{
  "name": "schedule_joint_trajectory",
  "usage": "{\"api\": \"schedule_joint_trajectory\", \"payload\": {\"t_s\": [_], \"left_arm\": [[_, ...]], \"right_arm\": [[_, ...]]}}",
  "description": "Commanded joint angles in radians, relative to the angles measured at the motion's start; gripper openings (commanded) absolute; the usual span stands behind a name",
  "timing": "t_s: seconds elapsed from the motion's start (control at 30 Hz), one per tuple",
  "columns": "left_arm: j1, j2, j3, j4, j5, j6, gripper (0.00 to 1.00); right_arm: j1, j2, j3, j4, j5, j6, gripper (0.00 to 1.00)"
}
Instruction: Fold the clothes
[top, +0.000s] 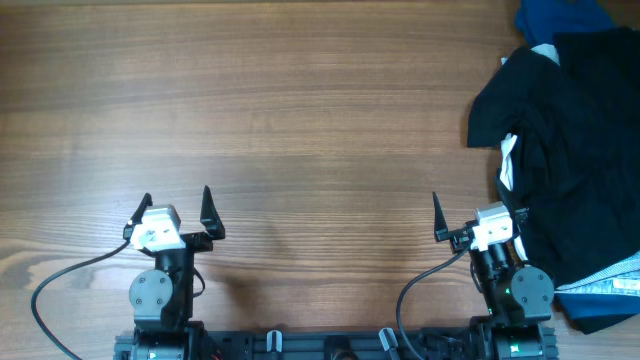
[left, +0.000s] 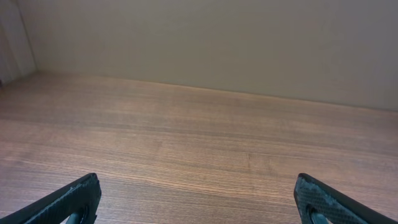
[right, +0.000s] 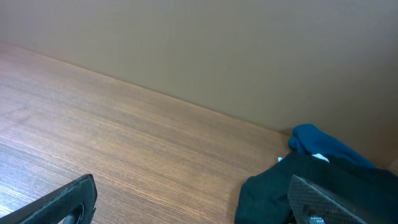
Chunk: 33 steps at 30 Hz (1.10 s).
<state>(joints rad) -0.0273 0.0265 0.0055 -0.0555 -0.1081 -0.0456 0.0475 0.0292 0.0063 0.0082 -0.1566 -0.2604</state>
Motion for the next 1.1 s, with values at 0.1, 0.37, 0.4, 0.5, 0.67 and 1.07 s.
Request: {"api": "schedule_joint_trajectory", "payload": {"t_s": [0.1,0.37,0.4,0.5,0.67,1.07], "left_arm": [[-0.007,0.003,0.000,-0.003,-0.024,0.016,1.00],[-0.007,0.003,0.000,-0.003,-0.024,0.016,1.00],[-0.007,0.003,0.000,0.003,-0.024,0.015,1.00],[-0.008,0.003,0.000,0.011,0.083,0.008,1.00],[-0.008,0.003,0.000,0.002,0.266,0.008,1.00],[-0.008,0.098,0.119,-0.012,0.412,0.009,1.00]], "right_arm": [[-0.005,0.007,-0.001,0.005,-0.019,-0.035,1.00],[-0.005,0.007,-0.001,0.005,-0.023,-0.133,1.00],[-0.005,0.008,-0.001,0.005,-0.023,-0.133,1.00],[-0.005,0.008,-0.001,0.036,0.013,-0.132,1.00],[-0.006,0.008,0.000,0.171,0.031,-0.023,1.00],[-0.025,0.245,0.277,0.209,0.029,-0.037,1.00]]}}
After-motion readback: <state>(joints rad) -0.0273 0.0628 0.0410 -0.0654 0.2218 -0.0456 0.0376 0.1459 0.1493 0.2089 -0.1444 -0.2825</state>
